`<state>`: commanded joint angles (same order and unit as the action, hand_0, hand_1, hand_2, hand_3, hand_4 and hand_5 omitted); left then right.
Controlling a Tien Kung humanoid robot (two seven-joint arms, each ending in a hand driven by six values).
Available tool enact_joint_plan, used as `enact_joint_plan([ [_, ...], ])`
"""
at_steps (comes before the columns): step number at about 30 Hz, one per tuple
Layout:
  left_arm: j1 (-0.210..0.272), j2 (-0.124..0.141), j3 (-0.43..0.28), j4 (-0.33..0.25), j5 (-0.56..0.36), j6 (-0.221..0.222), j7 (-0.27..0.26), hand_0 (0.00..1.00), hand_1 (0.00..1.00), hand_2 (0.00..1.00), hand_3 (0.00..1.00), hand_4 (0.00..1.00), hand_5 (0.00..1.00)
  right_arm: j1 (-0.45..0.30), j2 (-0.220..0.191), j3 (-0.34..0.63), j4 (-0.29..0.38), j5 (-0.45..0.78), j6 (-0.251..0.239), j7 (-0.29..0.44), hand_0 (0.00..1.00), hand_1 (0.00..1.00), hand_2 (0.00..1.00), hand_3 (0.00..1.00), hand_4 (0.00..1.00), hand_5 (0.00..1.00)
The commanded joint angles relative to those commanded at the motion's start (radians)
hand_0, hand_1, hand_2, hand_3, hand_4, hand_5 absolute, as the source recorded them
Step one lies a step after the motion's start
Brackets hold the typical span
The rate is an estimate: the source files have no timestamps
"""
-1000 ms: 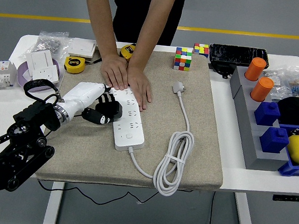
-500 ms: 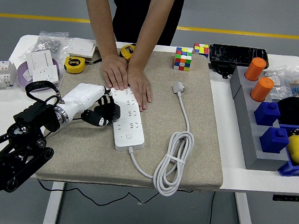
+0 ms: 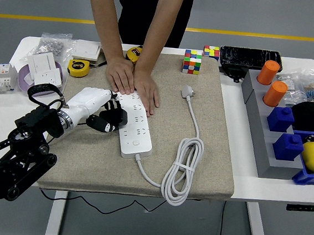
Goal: Pick up the plug,place it near the board,insert it into the board,press the button
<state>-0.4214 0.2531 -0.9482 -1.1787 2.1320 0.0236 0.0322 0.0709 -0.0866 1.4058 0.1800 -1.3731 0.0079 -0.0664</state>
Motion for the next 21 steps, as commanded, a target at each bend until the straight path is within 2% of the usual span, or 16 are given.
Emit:
enact_joint_plan([
  [1,0.000,0.000,0.000,0.000,-0.001,-0.001,0.000,0.616,0.643,0.532,0.558,0.859,0.145,0.000,0.000,0.000,0.000,0.000,0.000,0.000,0.862,0.769,0.761,0.791,0.998,0.865],
  [12,-0.002,0.002,-0.004,0.003,-0.013,-0.011,0.000,0.652,0.681,0.572,0.584,0.900,0.172,0.002,-0.002,0.006,0.000,-0.003,0.000,0.002,0.865,0.769,0.761,0.791,0.998,0.865],
  [13,-0.002,0.002,-0.004,0.004,-0.015,-0.012,0.000,0.711,0.763,0.698,0.696,0.998,0.255,0.002,-0.002,0.006,0.000,-0.003,0.000,0.002,0.864,0.769,0.761,0.791,0.998,0.865],
  [18,-0.002,0.002,-0.006,0.005,-0.030,-0.019,-0.002,0.711,0.763,0.698,0.696,0.998,0.255,0.002,-0.003,0.006,0.000,-0.002,0.000,0.003,0.864,0.769,0.761,0.791,0.998,0.865],
  [19,-0.002,0.002,-0.006,0.005,-0.034,-0.022,-0.003,0.771,0.841,0.778,0.778,0.998,0.425,0.002,-0.003,0.006,0.000,-0.002,0.001,0.003,0.863,0.769,0.761,0.792,0.998,0.864],
  [21,-0.001,0.002,-0.007,0.005,-0.037,-0.023,-0.003,0.771,0.841,0.778,0.778,0.998,0.425,0.001,-0.003,0.006,0.000,-0.002,0.001,0.003,0.863,0.769,0.761,0.792,0.998,0.864],
])
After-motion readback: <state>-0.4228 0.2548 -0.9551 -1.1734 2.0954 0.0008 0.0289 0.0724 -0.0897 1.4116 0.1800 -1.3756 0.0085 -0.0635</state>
